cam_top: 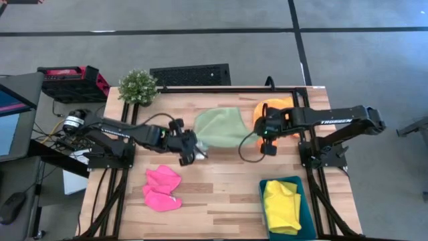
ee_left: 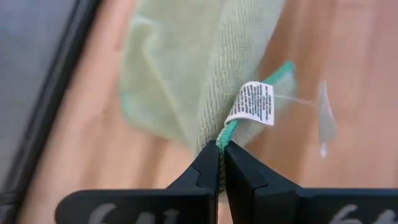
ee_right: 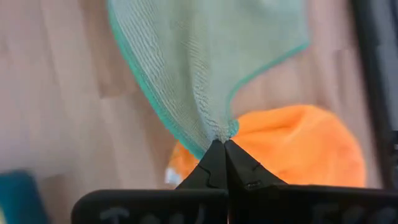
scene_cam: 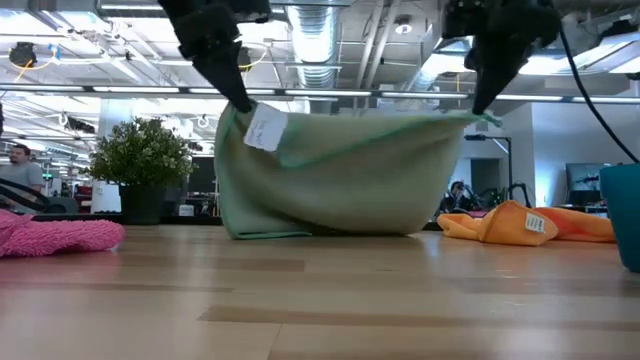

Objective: Fold microfiber towels
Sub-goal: Fold the green microfiber towel

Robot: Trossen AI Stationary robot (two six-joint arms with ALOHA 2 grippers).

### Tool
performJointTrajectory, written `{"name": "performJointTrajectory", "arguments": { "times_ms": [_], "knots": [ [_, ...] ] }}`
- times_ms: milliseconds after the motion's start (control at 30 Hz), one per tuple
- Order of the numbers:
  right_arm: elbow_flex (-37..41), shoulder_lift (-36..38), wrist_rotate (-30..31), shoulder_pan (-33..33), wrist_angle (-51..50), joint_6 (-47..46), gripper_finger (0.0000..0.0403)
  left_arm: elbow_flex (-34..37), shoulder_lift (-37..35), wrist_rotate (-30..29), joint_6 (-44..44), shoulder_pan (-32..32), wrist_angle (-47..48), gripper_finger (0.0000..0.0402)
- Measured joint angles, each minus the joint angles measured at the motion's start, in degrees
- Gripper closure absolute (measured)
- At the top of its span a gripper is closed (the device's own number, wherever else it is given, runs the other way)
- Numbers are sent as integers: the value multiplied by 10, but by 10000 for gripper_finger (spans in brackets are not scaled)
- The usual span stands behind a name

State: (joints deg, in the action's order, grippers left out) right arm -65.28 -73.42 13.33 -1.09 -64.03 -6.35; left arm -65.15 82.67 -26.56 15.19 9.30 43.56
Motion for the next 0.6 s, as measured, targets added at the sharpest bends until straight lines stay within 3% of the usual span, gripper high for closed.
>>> {"name": "performJointTrajectory", "arguments": {
  "times_ms": [233, 600],
  "knots": [
    [0, -40, -43, -60, -11, -28, 400, 64, 0, 50, 70, 51, -79, 401],
    [0, -152, -90, -110, 5, -28, 400, 143, 0, 70, 157, 116, -160, 401]
  ]
}}
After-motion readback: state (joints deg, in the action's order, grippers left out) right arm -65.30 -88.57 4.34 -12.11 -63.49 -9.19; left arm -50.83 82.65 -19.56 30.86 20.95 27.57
